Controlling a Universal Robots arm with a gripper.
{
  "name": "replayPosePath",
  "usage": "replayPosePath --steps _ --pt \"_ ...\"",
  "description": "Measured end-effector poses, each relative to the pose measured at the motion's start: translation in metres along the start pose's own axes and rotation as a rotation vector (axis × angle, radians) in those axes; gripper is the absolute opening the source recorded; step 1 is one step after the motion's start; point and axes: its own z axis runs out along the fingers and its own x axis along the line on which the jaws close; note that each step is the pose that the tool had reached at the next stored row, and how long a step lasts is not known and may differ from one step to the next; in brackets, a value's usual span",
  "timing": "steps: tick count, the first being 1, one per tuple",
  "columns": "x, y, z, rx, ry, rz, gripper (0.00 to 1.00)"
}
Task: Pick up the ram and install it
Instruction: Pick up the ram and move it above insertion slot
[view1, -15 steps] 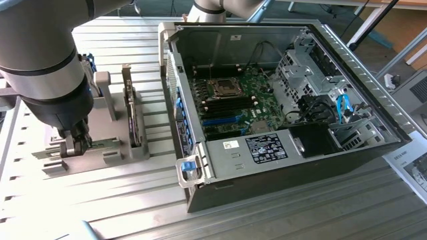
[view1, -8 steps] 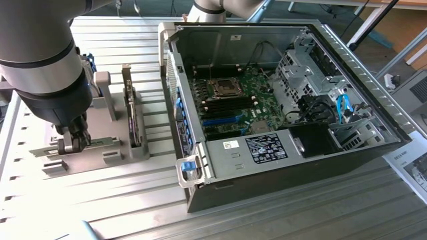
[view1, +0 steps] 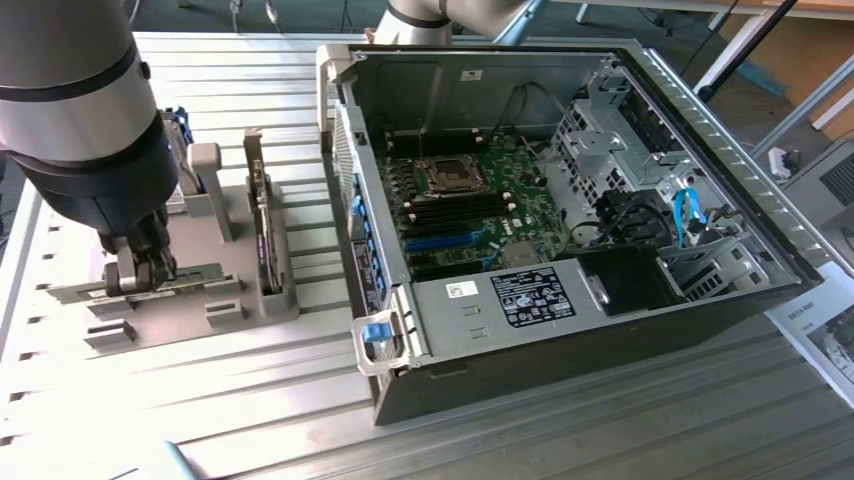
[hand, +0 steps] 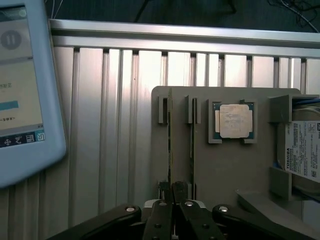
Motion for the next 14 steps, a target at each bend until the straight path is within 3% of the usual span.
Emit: replayPosePath --steps 14 --pt "-0.001 -0.0007 -0.0298 0.0000 -0.0005 0.000 0.12"
